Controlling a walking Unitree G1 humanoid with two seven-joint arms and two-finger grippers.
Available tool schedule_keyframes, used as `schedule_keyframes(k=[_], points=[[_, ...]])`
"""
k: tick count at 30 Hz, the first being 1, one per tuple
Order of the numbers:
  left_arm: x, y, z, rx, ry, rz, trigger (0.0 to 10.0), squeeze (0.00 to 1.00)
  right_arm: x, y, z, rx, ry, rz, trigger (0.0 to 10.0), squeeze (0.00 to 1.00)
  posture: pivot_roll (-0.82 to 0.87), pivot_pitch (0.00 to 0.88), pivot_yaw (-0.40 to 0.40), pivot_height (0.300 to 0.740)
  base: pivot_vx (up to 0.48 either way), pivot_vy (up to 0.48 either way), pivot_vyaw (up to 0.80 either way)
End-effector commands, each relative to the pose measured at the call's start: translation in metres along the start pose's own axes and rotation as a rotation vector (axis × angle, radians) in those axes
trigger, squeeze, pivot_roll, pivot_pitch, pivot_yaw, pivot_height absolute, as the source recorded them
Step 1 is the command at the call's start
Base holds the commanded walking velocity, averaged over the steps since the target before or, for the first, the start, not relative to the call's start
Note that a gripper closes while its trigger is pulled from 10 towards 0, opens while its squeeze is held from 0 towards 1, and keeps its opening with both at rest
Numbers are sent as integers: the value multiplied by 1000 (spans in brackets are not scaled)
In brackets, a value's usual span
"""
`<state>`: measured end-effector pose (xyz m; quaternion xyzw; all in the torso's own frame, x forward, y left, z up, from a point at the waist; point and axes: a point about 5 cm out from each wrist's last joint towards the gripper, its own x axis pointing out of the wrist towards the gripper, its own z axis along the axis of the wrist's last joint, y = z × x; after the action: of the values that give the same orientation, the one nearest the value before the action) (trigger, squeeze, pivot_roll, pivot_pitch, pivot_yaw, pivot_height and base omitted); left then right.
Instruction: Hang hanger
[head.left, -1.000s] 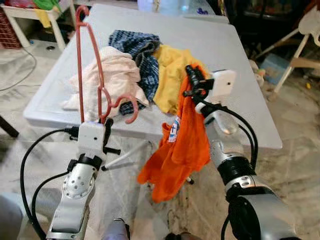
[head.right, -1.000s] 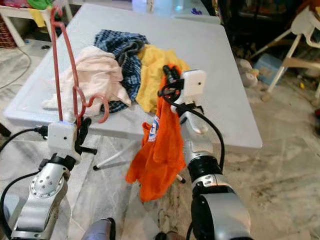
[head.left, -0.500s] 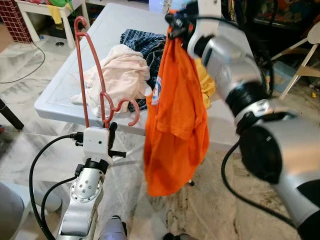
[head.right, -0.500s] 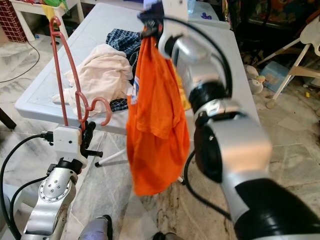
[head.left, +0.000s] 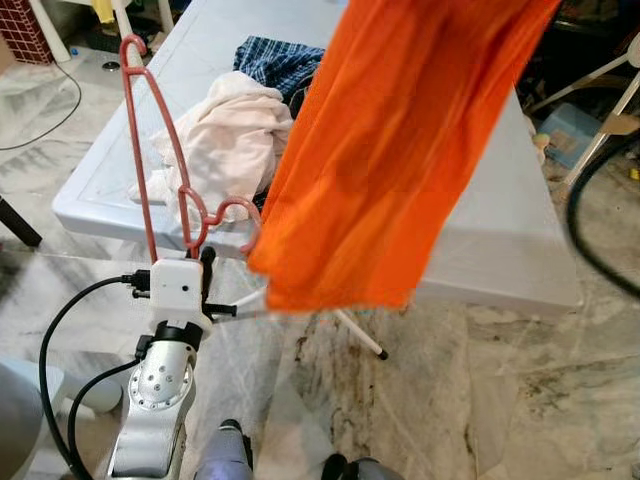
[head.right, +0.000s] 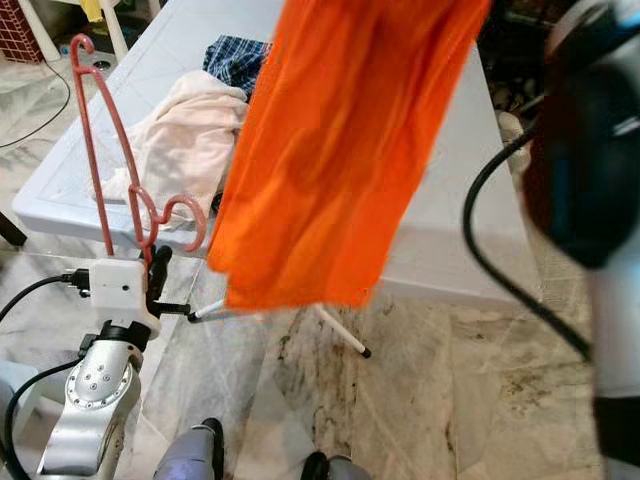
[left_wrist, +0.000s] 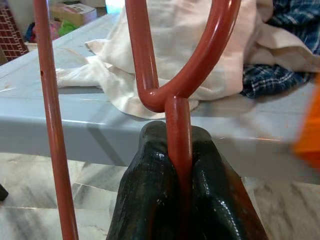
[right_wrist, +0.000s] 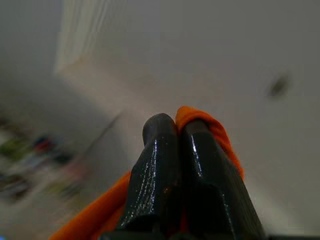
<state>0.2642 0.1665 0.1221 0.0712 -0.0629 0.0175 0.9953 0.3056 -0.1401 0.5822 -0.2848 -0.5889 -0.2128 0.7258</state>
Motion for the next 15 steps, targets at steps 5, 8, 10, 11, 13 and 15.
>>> schedule_keyframes(k=[5, 8, 10, 11, 13, 15], points=[[-5, -1, 3, -1, -23, 26, 10000, 0, -37, 36, -20, -98, -64, 147, 10000, 0, 431, 158, -191, 740, 0, 0, 0], [-5, -4, 4, -6, -25, 24, 10000, 0, -87, 76, -51, -36, 68, 385, 10000, 0, 424, 169, -195, 740, 0, 0, 0], [-5, -4, 4, -8, -26, 24, 10000, 0, -103, 86, -59, -16, 115, 460, 10000, 0, 424, 169, -195, 740, 0, 0, 0], [-4, -5, 5, -13, -27, 23, 10000, 0, -156, 112, -84, 131, 320, 668, 10000, 0, 418, 178, -197, 740, 0, 0, 0], [-5, -6, 4, -16, -26, 24, 10000, 0, -195, 126, -96, 244, 461, 800, 10000, 0, 415, 180, -196, 740, 0, 0, 0], [-5, -6, 4, -19, -23, 23, 10000, 0, -229, 137, -103, 352, 579, 910, 10000, 0, 409, 183, -192, 740, 0, 0, 0]])
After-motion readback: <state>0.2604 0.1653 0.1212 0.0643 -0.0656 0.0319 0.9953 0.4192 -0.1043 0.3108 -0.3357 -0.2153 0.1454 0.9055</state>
